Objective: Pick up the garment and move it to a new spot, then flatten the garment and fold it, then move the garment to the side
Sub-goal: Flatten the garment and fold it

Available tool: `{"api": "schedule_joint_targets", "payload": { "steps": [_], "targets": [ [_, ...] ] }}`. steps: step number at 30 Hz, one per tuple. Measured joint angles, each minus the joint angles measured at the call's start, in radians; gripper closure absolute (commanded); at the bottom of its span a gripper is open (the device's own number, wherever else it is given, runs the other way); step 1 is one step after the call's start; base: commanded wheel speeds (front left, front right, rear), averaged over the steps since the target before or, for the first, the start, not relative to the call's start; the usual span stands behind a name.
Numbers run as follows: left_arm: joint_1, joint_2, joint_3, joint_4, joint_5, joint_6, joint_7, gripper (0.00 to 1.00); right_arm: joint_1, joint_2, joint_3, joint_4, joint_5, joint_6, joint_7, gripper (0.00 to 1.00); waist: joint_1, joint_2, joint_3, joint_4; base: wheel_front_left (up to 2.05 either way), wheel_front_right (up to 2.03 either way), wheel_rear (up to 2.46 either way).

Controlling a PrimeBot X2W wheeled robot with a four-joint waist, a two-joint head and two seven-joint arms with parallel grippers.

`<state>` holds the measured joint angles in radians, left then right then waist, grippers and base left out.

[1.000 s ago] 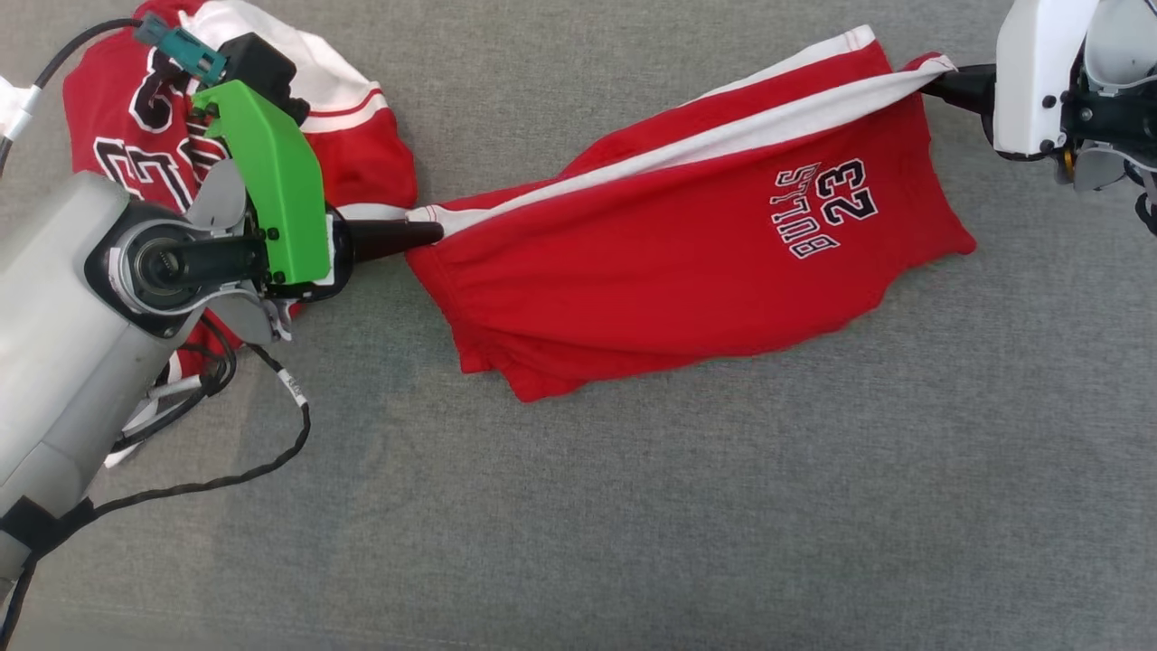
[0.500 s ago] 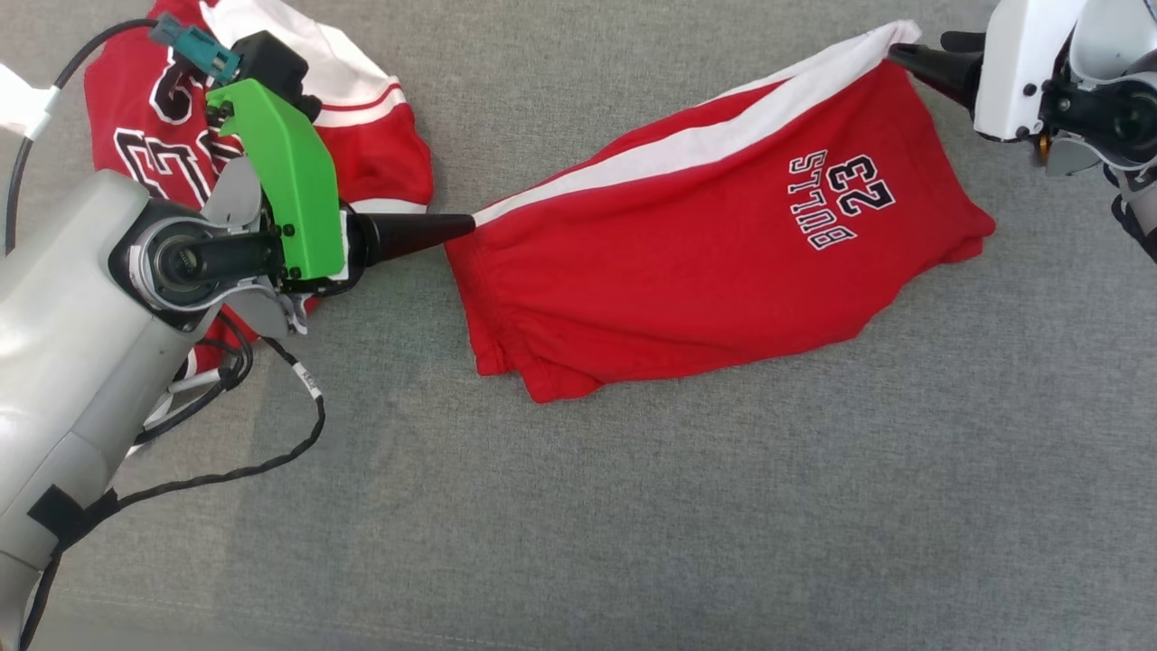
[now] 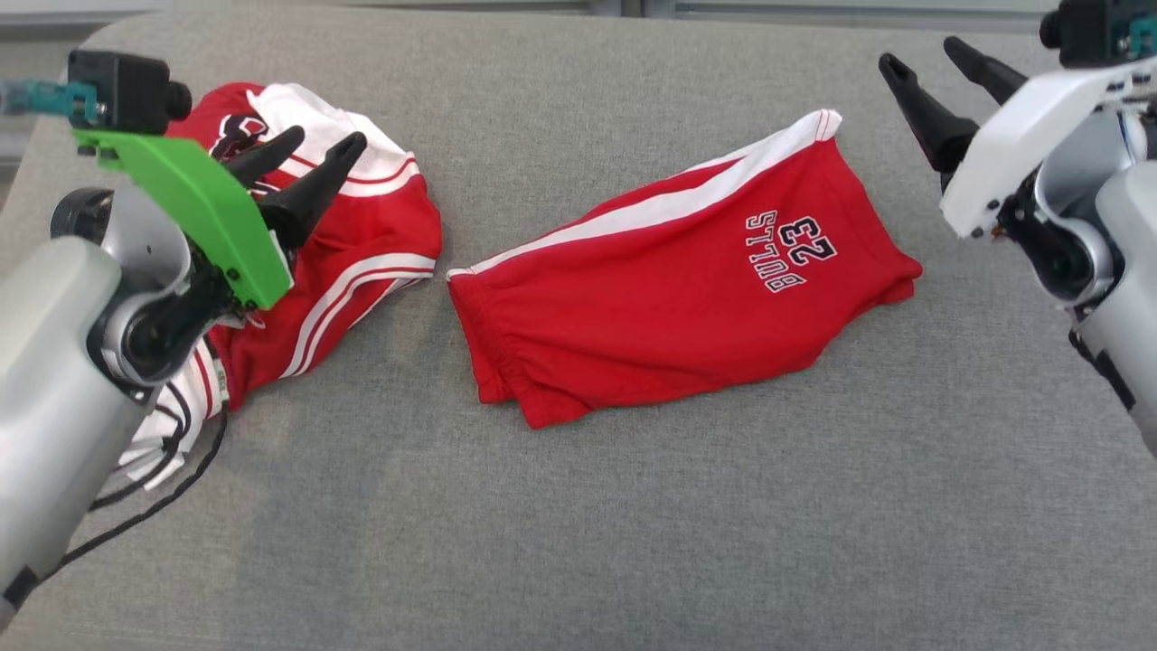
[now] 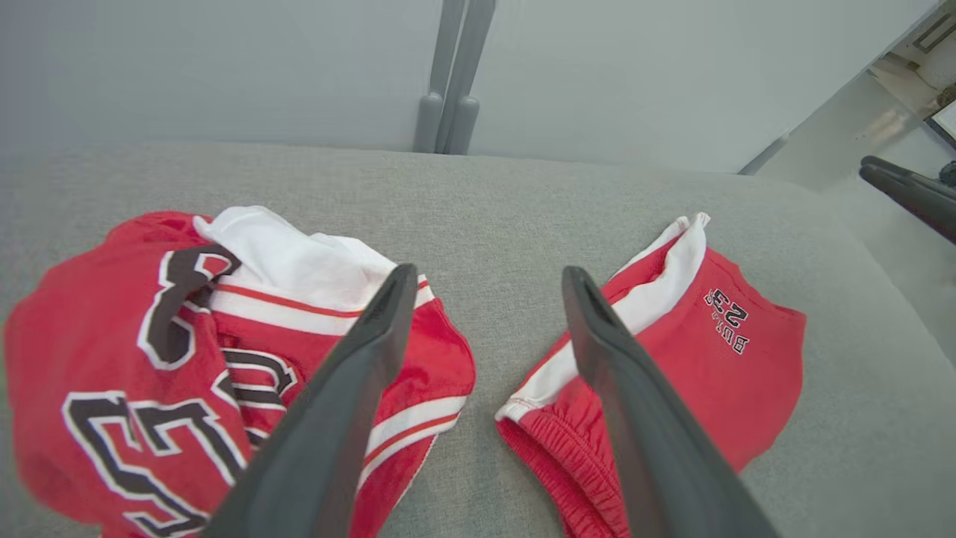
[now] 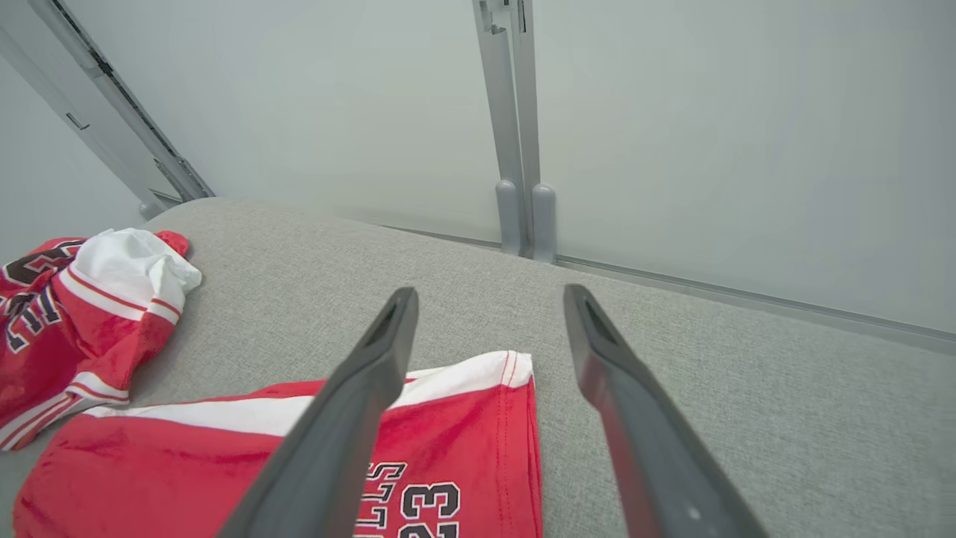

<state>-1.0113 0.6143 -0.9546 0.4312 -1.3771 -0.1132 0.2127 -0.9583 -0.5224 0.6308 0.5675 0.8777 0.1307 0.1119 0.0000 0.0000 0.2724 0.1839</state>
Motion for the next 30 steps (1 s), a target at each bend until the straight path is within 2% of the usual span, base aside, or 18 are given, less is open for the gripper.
{"api": "schedule_joint_targets", "payload": {
  "steps": [3, 8, 12, 15, 19, 23, 30],
  "targets": [
    [0.075, 0.018, 0.013, -0.045, 0.085, 0.054, -0.187, 0.0, 0.068, 0.03, -0.035, 0.062, -0.03, 0.0, -0.123, 0.0, 0.0, 0.0, -0.038, -0.004, 0.0, 0.0, 0.0],
    [0.205, 0.031, 0.027, -0.137, 0.184, 0.17, -0.42, 0.0, 0.128, 0.073, -0.072, 0.193, -0.065, 0.0, -0.192, 0.0, 0.0, 0.0, -0.075, 0.002, 0.0, 0.0, 0.0],
    [0.307, 0.017, 0.083, -0.225, 0.228, 0.25, -0.471, 0.0, 0.134, 0.092, -0.075, 0.278, -0.062, 0.0, -0.169, 0.0, 0.0, 0.0, -0.079, 0.027, 0.0, 0.0, 0.0],
    [0.39, -0.025, 0.165, -0.291, 0.291, 0.29, -0.474, 0.0, 0.129, 0.087, -0.07, 0.329, -0.048, 0.0, -0.136, 0.0, 0.0, 0.0, -0.071, 0.053, 0.0, 0.0, 0.0],
    [0.508, -0.102, 0.283, -0.332, 0.402, 0.298, -0.477, 0.0, 0.103, 0.076, -0.065, 0.393, -0.024, 0.0, -0.097, 0.0, 0.0, 0.0, -0.051, 0.095, 0.0, 0.0, 0.0],
    [0.597, -0.185, 0.351, -0.343, 0.487, 0.273, -0.477, 0.0, 0.084, 0.073, -0.046, 0.437, 0.007, 0.0, -0.038, 0.0, 0.0, 0.0, -0.03, 0.138, 0.0, 0.0, 0.0],
    [0.684, -0.287, 0.432, -0.303, 0.573, 0.221, -0.477, 0.0, 0.071, 0.064, -0.031, 0.525, 0.045, 0.0, 0.012, 0.0, 0.0, 0.0, -0.004, 0.209, 0.0, 0.0, 0.0]
  ]
}}
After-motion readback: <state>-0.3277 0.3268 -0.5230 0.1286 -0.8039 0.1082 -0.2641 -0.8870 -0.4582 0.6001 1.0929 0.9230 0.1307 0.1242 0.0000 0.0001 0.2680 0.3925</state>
